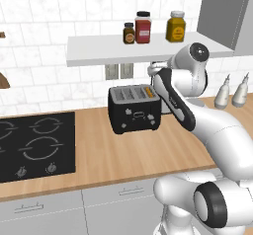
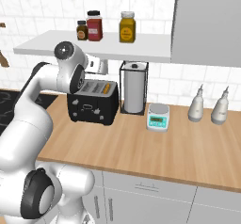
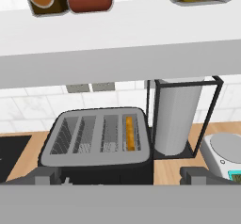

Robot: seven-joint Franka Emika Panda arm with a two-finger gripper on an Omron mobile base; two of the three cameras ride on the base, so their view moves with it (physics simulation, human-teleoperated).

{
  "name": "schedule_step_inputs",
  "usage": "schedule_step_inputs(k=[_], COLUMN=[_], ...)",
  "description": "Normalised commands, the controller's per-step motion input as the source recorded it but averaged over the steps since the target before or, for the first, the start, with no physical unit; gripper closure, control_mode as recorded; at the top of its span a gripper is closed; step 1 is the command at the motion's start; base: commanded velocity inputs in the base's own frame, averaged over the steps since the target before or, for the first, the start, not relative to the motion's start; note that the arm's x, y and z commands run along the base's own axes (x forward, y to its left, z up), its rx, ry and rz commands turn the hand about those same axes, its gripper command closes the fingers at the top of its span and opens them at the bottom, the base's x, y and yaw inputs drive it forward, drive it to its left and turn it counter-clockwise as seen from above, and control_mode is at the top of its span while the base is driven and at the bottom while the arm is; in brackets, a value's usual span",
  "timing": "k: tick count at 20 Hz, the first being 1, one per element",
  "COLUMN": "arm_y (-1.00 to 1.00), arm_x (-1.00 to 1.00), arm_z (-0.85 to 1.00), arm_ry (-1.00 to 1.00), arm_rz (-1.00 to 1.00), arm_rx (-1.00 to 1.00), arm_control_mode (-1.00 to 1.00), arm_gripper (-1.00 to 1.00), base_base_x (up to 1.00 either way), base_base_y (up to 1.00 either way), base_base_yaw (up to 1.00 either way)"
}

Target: Start the toaster. Once the lever pops up, take the bread to the plate on the dining counter.

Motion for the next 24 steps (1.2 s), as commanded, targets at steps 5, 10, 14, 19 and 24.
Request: schedule_step_inputs(k=[5, 10, 14, 19, 24], arm_y=[0.0, 0.0, 0.0, 0.0, 0.0], arm_x=[0.0, 0.0, 0.0, 0.0, 0.0], arm_z=[0.0, 0.0, 0.0, 0.0, 0.0], arm_ry=[0.0, 0.0, 0.0, 0.0, 0.0], arm_rz=[0.0, 0.0, 0.0, 0.0, 0.0], arm_rx=[0.0, 0.0, 0.0, 0.0, 0.0], arm_control_mode=[-1.0, -1.0, -1.0, -1.0, -1.0], arm_gripper=[-1.0, -1.0, -1.0, -1.0, -1.0], base_base_x=[0.0, 0.0, 0.0, 0.0, 0.0], base_base_y=[0.0, 0.0, 0.0, 0.0, 0.0], base_base_yaw=[0.0, 0.0, 0.0, 0.0, 0.0])
